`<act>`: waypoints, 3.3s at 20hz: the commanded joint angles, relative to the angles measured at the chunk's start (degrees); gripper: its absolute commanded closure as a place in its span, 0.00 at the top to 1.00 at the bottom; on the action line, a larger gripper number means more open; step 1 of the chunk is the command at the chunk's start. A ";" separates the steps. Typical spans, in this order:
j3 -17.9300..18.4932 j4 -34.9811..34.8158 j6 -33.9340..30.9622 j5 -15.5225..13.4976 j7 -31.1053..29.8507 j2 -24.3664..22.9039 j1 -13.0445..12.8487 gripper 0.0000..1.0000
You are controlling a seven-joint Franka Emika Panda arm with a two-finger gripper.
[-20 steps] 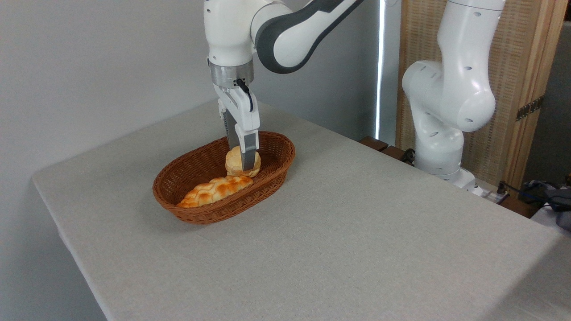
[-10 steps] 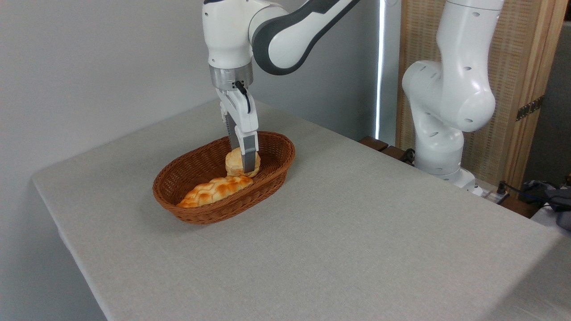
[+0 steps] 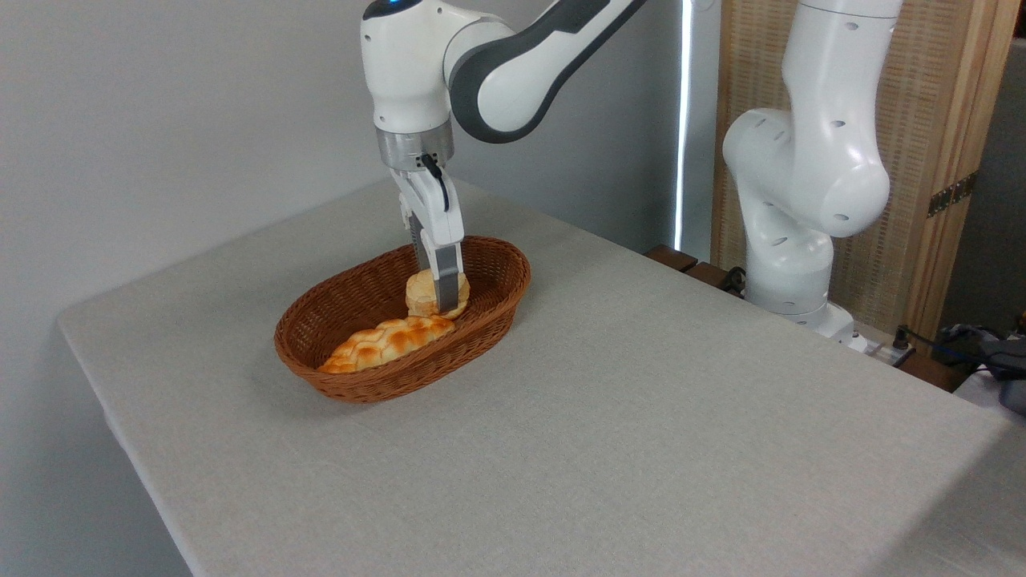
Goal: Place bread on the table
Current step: 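Lower the gripper around the round bun and close on it, then lift the bun out of the basket and carry it beside the basket, then lower the bun onto the table and open the gripper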
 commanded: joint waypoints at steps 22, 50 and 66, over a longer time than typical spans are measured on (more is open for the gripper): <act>16.09 6.70 1.61 -9.06 3.94 -0.80 0.02 0.32; 31.40 7.23 5.83 5.35 45.17 2.36 1.07 0.81; 33.07 7.32 5.22 5.35 48.69 1.66 1.16 1.00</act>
